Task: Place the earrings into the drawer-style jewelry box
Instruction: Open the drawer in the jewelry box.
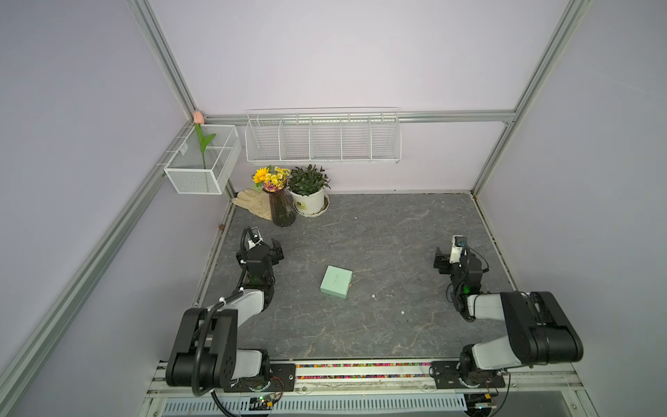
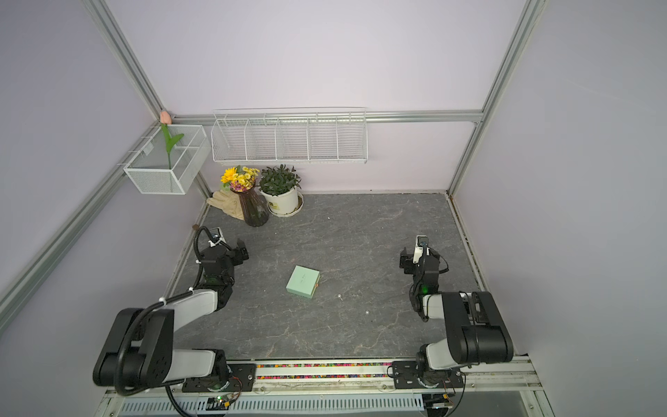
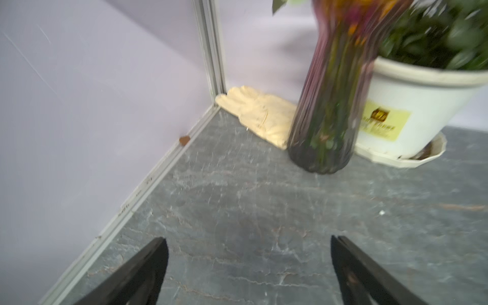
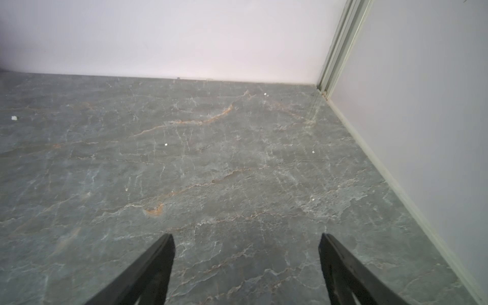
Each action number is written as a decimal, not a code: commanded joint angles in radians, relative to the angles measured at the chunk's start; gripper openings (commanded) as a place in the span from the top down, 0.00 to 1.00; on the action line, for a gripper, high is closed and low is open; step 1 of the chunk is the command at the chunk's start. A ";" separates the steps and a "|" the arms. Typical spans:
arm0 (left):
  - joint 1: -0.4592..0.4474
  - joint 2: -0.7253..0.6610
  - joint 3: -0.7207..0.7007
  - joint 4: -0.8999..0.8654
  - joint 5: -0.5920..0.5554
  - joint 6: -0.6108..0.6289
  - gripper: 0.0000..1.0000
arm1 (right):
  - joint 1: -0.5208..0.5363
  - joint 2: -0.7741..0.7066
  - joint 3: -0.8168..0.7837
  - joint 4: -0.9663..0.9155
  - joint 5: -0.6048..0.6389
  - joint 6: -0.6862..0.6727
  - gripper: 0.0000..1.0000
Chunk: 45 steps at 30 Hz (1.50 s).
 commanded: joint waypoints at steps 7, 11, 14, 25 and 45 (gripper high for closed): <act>-0.022 -0.173 0.270 -0.591 -0.028 -0.302 0.01 | -0.003 -0.326 0.104 -0.439 0.063 0.275 0.11; -0.020 -0.145 0.393 -0.837 -0.100 -0.496 0.00 | -0.004 -0.387 0.243 -0.819 0.106 0.460 0.11; -0.022 -0.129 0.424 -0.854 0.048 -0.439 0.00 | -0.004 -0.378 0.343 -1.041 0.097 0.545 0.11; -0.211 -0.092 0.456 -0.904 0.358 -0.388 0.00 | 0.018 -0.257 0.459 -1.218 -0.360 0.501 0.10; -0.286 0.072 0.277 -0.742 0.694 -0.450 0.32 | 0.594 -0.082 0.446 -1.116 -0.470 0.782 0.37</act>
